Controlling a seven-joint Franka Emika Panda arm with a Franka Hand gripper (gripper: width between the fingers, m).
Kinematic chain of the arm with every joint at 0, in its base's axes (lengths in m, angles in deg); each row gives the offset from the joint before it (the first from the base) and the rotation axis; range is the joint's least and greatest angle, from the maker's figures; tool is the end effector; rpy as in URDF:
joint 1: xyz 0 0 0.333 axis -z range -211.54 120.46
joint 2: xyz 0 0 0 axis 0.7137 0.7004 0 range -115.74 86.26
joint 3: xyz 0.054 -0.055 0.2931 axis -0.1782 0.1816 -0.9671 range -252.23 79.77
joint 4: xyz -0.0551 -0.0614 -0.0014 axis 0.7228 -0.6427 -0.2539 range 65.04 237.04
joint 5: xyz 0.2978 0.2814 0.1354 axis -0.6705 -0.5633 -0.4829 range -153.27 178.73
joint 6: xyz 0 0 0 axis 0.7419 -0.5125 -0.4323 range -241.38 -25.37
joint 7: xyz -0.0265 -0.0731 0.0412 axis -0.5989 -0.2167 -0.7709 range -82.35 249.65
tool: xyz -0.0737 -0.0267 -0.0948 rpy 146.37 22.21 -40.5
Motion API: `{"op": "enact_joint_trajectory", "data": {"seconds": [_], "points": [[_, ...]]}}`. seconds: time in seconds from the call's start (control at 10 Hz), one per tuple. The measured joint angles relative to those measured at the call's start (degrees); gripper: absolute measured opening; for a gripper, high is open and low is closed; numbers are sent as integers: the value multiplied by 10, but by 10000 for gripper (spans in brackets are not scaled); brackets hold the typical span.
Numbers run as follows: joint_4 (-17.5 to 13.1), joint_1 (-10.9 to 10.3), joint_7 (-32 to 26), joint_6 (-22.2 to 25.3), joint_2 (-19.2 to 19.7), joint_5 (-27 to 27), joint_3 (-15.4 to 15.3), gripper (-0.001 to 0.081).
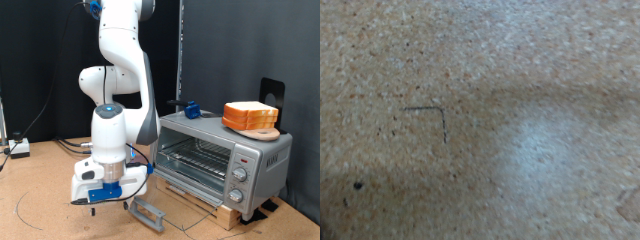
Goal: Make a piece of toast with the oven
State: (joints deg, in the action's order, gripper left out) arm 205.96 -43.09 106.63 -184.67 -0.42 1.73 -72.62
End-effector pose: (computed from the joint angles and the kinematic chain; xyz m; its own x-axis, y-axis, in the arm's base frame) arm 0.4462 -0.1453 0.1187 0.6577 -0.7533 -0.0097 -0.7533 -0.6576 -0.0084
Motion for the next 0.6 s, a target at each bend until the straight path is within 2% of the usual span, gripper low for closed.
{"op": "enact_joint_trajectory", "data": {"seconds": [0.2,0.3,0.4,0.6], "points": [[-5,14,-26,94,-46,-3,2,809],[-4,14,-26,85,-44,-3,1,809],[-4,15,-52,91,-46,-33,-5,809],[-7,23,-188,152,-79,-157,-23,809]]}}
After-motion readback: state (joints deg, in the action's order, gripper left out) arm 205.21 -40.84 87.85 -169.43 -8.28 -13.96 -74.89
